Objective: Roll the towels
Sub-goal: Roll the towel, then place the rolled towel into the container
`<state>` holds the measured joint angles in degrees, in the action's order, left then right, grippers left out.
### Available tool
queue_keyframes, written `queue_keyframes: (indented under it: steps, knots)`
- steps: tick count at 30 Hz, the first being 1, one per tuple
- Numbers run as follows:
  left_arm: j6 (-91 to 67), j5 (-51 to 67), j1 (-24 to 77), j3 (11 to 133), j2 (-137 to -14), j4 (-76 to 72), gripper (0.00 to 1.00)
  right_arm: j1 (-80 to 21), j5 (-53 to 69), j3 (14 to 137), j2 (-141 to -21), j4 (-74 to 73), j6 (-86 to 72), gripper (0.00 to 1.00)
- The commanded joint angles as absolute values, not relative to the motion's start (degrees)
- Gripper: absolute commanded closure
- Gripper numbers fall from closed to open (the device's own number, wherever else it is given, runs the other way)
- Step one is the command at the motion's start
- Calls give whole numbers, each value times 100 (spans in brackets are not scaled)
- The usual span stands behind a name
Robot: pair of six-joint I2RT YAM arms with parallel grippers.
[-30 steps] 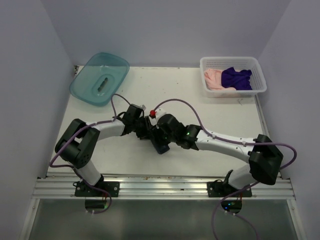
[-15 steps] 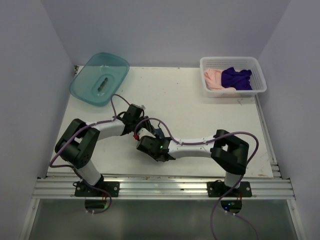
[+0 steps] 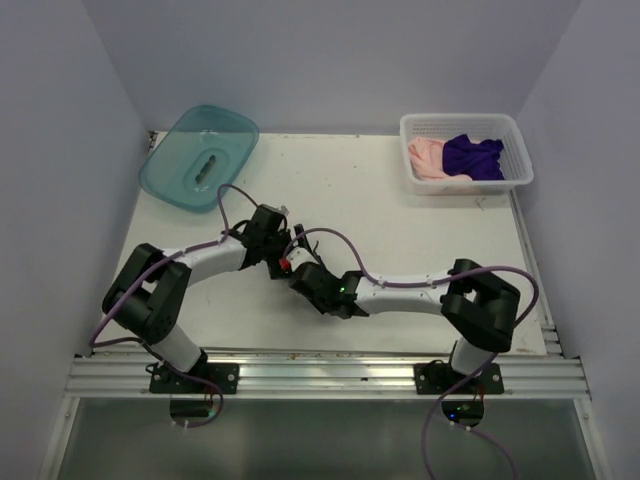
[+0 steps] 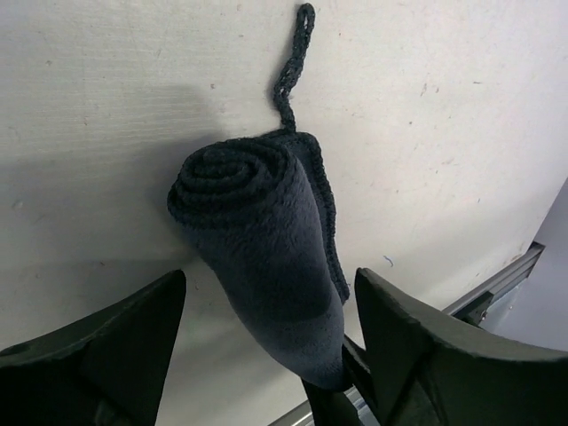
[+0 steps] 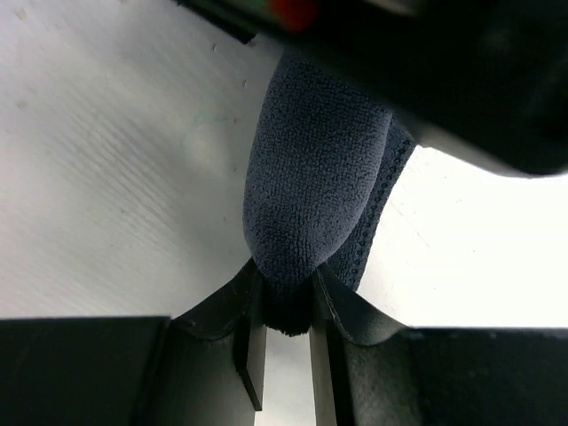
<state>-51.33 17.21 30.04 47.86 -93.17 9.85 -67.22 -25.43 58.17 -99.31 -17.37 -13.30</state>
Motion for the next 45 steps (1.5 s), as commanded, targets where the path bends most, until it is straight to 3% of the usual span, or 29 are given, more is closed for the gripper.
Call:
queue_keyframes:
  steps: [1, 10, 17, 31, 45]
  knots:
    - [-5019, 1652, 2945, 5036, -9000, 1142, 17, -6347, -1575, 5416, -9300, -889, -1634, 87]
    - [-4799, 1845, 2909, 5063, -8947, 1152, 13, -5652, -26, 4536, -8640, 289, -2451, 87]
    - [-4825, 2153, 2918, 4791, -9070, 818, 21, -5283, 764, 3903, -8640, 1379, -3505, 88]
    - [-4755, 2074, 2979, 4658, -9149, 932, 26, -4904, 1318, 3270, -8885, 2768, -4570, 89]
    - [-5106, 2294, 3182, 4641, -9747, 440, 41, -4702, 1450, 2980, -9255, 3322, -4922, 89]
